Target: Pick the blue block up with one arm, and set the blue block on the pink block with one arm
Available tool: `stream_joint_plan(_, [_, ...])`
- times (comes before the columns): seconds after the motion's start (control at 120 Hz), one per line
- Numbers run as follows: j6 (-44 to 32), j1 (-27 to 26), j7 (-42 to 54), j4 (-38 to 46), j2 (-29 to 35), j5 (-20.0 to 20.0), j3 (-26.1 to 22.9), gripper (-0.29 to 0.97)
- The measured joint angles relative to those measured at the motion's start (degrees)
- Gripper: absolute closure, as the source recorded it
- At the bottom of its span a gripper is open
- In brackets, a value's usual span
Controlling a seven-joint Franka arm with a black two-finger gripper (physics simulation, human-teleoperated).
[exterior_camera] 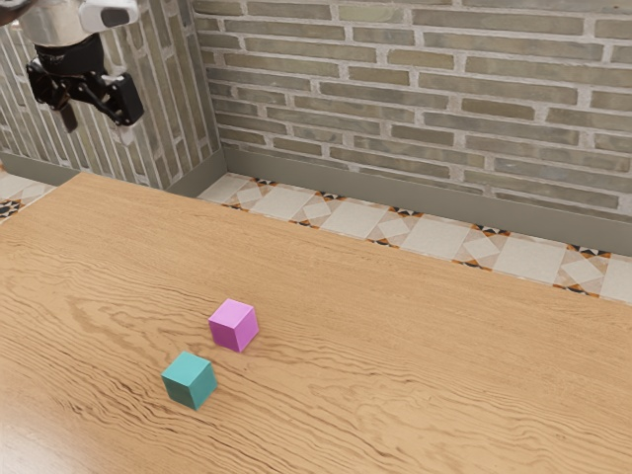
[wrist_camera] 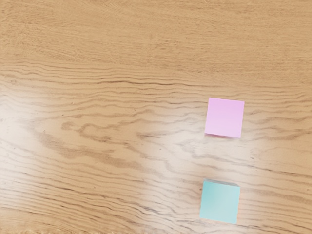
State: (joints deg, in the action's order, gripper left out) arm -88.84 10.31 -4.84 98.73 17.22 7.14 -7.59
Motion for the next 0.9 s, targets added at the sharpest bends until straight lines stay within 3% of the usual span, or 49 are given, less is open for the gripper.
stream_joint_plan(0.167, [-0.7,0.2,-2.6,4.4,3.2,0.8,0.4,0.00])
stream_joint_plan(0.275, [-2.1,0.0,-4.2,10.2,4.8,-2.6,-0.2,0.00])
stream_joint_plan(0.375, [-7.8,-3.2,-6.5,24.6,7.1,-4.2,2.6,0.00])
stream_joint_plan(0.467, [-13.9,-4.3,-8.2,31.9,6.5,-5.9,3.9,0.00])
stream_joint_plan(0.692, [-24.3,-4.5,-10.7,35.2,-1.4,-9.3,4.4,0.00])
stream_joint_plan(0.9, [-29.8,-4.5,-6.7,35.9,-3.9,-9.9,3.4,0.00])
